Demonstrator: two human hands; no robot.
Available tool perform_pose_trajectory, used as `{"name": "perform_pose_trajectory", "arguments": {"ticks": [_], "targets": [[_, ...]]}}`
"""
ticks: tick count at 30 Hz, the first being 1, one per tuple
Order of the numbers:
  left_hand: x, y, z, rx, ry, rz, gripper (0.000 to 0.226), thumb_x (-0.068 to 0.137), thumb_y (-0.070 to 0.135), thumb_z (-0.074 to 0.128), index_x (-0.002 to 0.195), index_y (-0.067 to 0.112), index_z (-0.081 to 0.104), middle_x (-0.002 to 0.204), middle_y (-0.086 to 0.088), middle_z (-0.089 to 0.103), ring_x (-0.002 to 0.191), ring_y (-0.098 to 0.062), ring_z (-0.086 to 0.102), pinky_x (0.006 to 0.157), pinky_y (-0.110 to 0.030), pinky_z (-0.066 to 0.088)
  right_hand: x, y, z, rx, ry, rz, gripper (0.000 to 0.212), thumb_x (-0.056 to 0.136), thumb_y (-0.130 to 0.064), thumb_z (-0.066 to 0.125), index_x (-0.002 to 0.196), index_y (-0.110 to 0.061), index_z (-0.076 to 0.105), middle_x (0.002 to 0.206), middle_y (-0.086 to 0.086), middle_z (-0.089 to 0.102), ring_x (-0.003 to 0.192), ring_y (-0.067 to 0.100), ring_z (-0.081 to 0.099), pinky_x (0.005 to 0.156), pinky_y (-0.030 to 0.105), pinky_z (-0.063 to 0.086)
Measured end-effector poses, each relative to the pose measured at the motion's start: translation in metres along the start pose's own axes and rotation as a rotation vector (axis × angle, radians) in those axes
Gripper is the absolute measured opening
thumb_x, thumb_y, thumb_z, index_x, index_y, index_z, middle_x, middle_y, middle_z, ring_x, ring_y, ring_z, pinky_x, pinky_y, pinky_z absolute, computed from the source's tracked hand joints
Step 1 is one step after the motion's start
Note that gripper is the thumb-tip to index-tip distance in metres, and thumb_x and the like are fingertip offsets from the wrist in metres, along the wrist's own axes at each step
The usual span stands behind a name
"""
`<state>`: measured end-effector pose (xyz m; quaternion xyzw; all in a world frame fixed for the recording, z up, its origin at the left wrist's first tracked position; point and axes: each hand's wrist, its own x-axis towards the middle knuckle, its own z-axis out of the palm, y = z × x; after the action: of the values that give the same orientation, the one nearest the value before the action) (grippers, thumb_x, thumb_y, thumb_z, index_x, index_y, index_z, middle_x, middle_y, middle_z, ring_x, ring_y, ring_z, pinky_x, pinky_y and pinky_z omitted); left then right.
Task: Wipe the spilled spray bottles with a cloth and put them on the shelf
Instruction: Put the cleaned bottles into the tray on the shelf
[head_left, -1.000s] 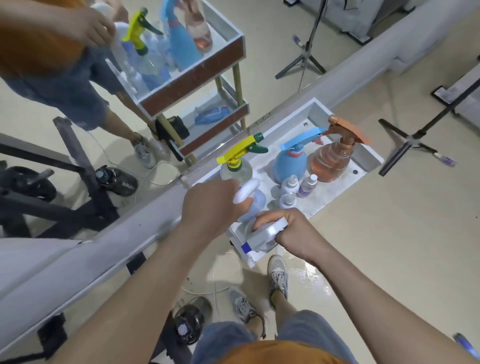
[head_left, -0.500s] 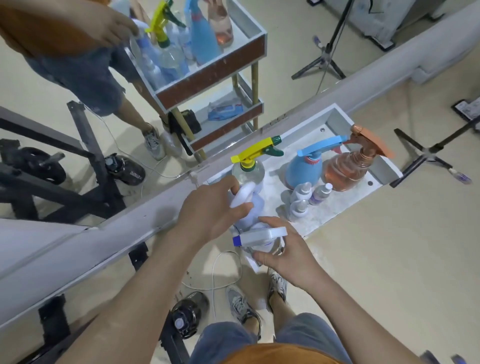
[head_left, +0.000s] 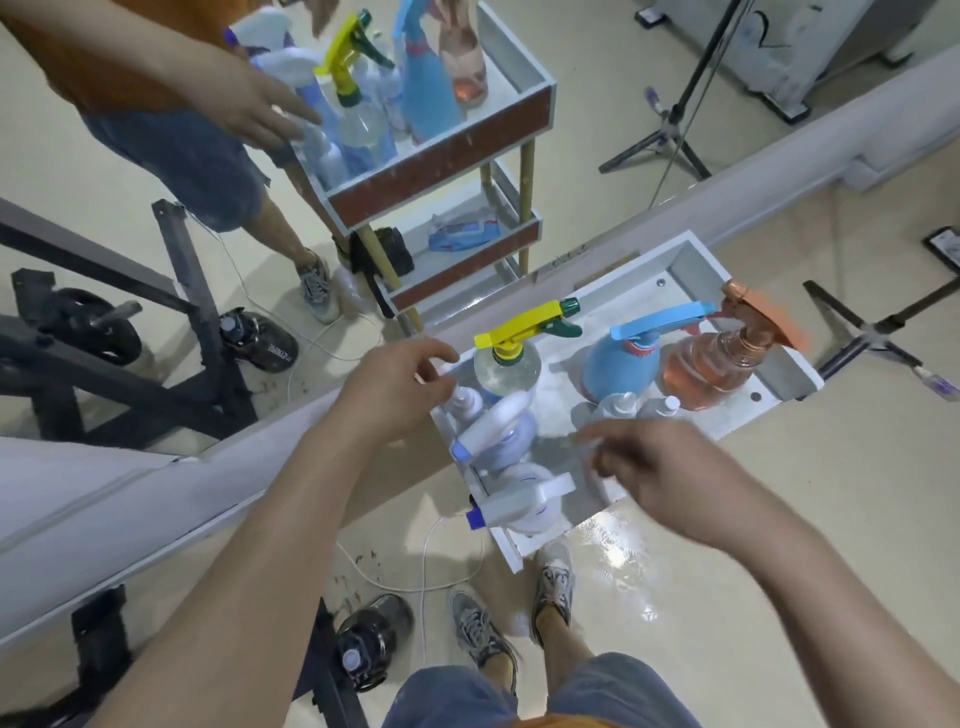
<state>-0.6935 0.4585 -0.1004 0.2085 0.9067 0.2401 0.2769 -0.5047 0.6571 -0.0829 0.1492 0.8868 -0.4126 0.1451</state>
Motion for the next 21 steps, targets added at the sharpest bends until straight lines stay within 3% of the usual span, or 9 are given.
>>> {"name": "perform_pose_trajectory", "arguments": {"ticks": [2, 4, 7, 10, 12, 14, 17, 19, 21], "targets": [[0.008, -0.005, 0.016, 0.073, -0.098, 0.036, 0.023, 0.087, 0.03, 0.068, 0.106, 0.042, 0.064, 0.101, 0.013, 0.064, 0.075, -0.003, 0.057, 0.066, -0.017, 0.04, 0.015, -0.025, -0.033, 0.017, 0.289, -0.106, 0.032, 0.09, -0.007, 0.061, 0.11, -0.03, 0.068, 0.098, -0.009, 0.07, 0.086, 0.006, 0.059, 0.082, 0.026, 0.045], [0.011, -0.008, 0.026, 0.025, -0.069, 0.028, 0.022, 0.086, 0.023, 0.07, 0.095, 0.042, 0.066, 0.099, 0.017, 0.067, 0.074, 0.004, 0.058, 0.062, -0.005, 0.036, 0.042, -0.046, -0.051, -0.141, 0.404, -0.253, 0.043, 0.089, -0.016, 0.067, 0.13, -0.026, 0.06, 0.123, -0.001, 0.063, 0.114, 0.018, 0.054, 0.096, 0.035, 0.043], [0.013, -0.011, 0.028, 0.091, 0.008, 0.026, 0.011, 0.086, 0.024, 0.069, 0.086, 0.034, 0.072, 0.082, 0.012, 0.069, 0.075, -0.009, 0.062, 0.063, -0.017, 0.039, 0.09, -0.061, -0.048, -0.494, 0.132, -0.218, 0.059, 0.09, -0.036, 0.067, 0.144, -0.034, 0.044, 0.144, -0.002, 0.05, 0.134, 0.027, 0.038, 0.1, 0.047, 0.04], [0.009, -0.014, 0.025, 0.19, 0.087, 0.105, 0.009, 0.091, 0.026, 0.063, 0.091, 0.022, 0.071, 0.078, 0.003, 0.067, 0.076, -0.02, 0.059, 0.066, -0.031, 0.041, 0.113, -0.06, -0.035, -0.673, 0.074, -0.157, 0.017, 0.094, -0.036, 0.059, 0.11, -0.032, 0.064, 0.106, 0.005, 0.067, 0.105, 0.033, 0.059, 0.075, 0.036, 0.046], [0.006, -0.02, 0.022, 0.157, 0.182, 0.148, 0.01, 0.094, 0.025, 0.06, 0.094, 0.019, 0.068, 0.078, 0.003, 0.066, 0.076, -0.022, 0.058, 0.065, -0.032, 0.04, 0.112, -0.054, -0.034, -0.68, 0.156, -0.173, 0.009, 0.093, -0.032, 0.059, 0.089, -0.025, 0.063, 0.087, 0.004, 0.063, 0.087, 0.033, 0.06, 0.064, 0.032, 0.038], [0.004, -0.022, 0.023, 0.132, 0.23, 0.16, 0.009, 0.095, 0.022, 0.059, 0.1, 0.02, 0.066, 0.083, 0.005, 0.067, 0.076, -0.018, 0.056, 0.064, -0.028, 0.035, 0.111, -0.045, -0.038, -0.633, 0.169, -0.19, 0.004, 0.089, -0.023, 0.061, 0.089, -0.025, 0.064, 0.086, 0.003, 0.063, 0.083, 0.032, 0.058, 0.062, 0.032, 0.039], [0.007, -0.019, 0.03, 0.157, 0.18, 0.186, 0.021, 0.091, 0.015, 0.061, 0.11, 0.022, 0.064, 0.084, 0.012, 0.059, 0.079, -0.013, 0.053, 0.069, -0.021, 0.032, 0.117, -0.032, -0.048, -0.597, 0.106, -0.29, 0.018, 0.084, -0.01, 0.065, 0.091, -0.027, 0.069, 0.09, -0.001, 0.065, 0.097, 0.025, 0.054, 0.071, 0.034, 0.044], [0.009, -0.018, 0.034, 0.179, 0.143, 0.202, 0.02, 0.091, 0.013, 0.058, 0.108, 0.022, 0.062, 0.078, 0.014, 0.051, 0.079, -0.018, 0.054, 0.067, -0.021, 0.031, 0.121, -0.03, -0.055, -0.602, 0.112, -0.342, 0.024, 0.081, -0.006, 0.068, 0.091, -0.028, 0.072, 0.098, -0.008, 0.066, 0.11, 0.02, 0.049, 0.079, 0.032, 0.031], [0.012, -0.018, 0.035, 0.143, 0.127, 0.181, 0.016, 0.093, 0.012, 0.055, 0.102, 0.025, 0.06, 0.076, 0.013, 0.051, 0.074, -0.016, 0.052, 0.063, -0.022, 0.033, 0.117, -0.031, -0.062, -0.609, 0.172, -0.356, 0.042, 0.075, 0.0, 0.072, 0.101, -0.033, 0.073, 0.121, -0.008, 0.063, 0.125, 0.02, 0.043, 0.084, 0.036, 0.022]]}}
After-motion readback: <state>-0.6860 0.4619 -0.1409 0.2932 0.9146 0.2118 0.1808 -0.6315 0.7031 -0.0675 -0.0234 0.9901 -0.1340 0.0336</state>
